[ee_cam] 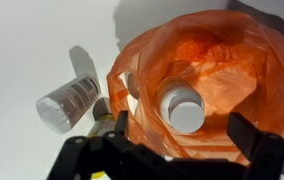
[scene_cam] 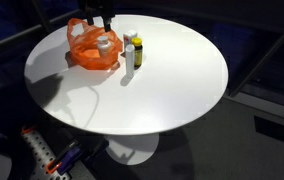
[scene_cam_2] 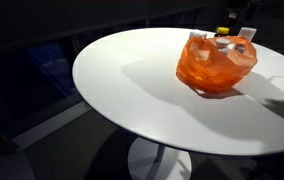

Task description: Remove the white bottle from the plastic

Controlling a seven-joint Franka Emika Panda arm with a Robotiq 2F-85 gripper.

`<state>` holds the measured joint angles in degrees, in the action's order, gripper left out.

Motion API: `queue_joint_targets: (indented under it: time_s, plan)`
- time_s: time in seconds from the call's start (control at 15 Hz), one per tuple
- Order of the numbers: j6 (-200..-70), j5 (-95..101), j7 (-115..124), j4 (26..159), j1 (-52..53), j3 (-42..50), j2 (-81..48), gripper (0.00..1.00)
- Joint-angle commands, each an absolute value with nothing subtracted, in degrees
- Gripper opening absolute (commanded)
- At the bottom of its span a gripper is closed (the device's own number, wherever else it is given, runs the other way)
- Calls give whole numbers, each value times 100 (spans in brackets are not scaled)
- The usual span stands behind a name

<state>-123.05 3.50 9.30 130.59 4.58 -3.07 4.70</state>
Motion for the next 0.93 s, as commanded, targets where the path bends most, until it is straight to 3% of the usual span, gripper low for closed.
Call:
queue_joint_targets:
  time_s: [0.0, 0.67, 0.73, 0.87]
  plan:
    - [-12368, 420, 986, 13042, 409, -357, 374, 100]
    - [-12769, 539, 1074, 12868, 465, -380, -227, 100]
    - [-12786, 555, 1076, 12858, 477, -384, -262, 95]
    - [-12811, 594, 1084, 12838, 500, -389, -321, 75]
